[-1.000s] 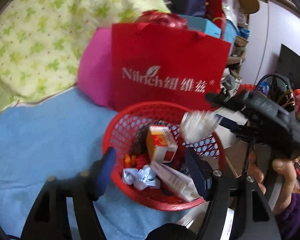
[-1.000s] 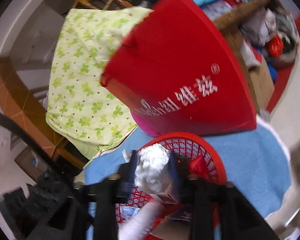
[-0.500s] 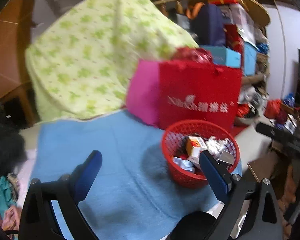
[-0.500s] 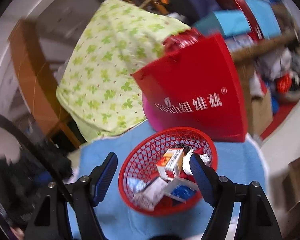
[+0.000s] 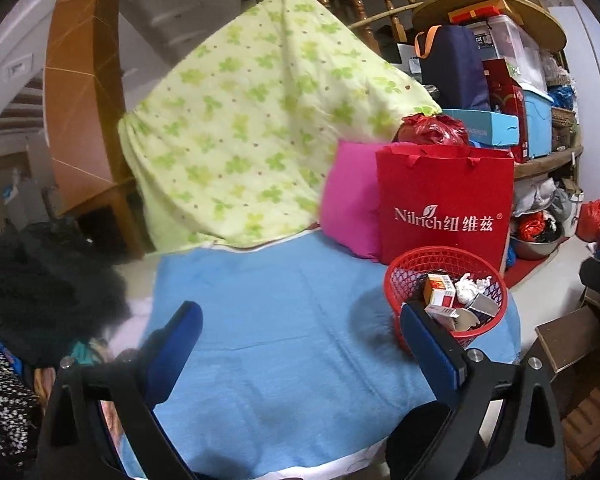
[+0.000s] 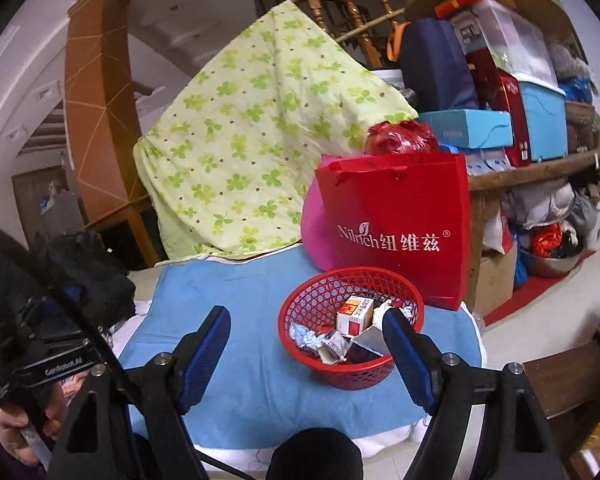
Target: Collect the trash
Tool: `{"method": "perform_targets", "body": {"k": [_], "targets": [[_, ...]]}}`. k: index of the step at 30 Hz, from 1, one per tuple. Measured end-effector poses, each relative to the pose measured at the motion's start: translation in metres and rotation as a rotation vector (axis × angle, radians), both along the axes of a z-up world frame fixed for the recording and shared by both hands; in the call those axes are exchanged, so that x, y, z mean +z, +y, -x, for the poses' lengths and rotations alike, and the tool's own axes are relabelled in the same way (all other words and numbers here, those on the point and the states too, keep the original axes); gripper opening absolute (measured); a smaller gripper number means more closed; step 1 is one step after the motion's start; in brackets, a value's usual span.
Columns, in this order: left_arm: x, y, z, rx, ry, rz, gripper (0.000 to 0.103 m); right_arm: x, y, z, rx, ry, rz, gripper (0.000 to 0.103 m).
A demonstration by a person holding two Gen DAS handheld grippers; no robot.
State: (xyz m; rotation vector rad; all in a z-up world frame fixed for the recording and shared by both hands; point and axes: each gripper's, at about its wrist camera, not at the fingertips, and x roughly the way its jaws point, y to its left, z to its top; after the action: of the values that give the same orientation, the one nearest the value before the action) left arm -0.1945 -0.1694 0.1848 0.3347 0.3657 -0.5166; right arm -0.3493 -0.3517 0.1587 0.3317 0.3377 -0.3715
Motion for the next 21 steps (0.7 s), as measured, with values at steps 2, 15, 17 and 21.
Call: {"method": "perform_targets", "body": {"k": [2,15,17,21], "targets": [[0.002,0.003,0.007,0.013,-0.019,-0.014,0.1,0.003,0.009,0.006,0.002,0.016,0.006,0.081],[0.007,0.015,0.04,0.047,-0.037,-0.043,0.1,0.014,0.039,0.041,-0.024,0.095,0.069,0.081],[0.009,0.015,0.045,0.051,-0.049,-0.047,0.1,0.016,0.04,0.043,-0.025,0.099,0.071,0.081],[0.015,0.019,0.053,0.052,-0.074,-0.047,0.1,0.019,0.039,0.05,-0.041,0.099,0.074,0.081]]}}
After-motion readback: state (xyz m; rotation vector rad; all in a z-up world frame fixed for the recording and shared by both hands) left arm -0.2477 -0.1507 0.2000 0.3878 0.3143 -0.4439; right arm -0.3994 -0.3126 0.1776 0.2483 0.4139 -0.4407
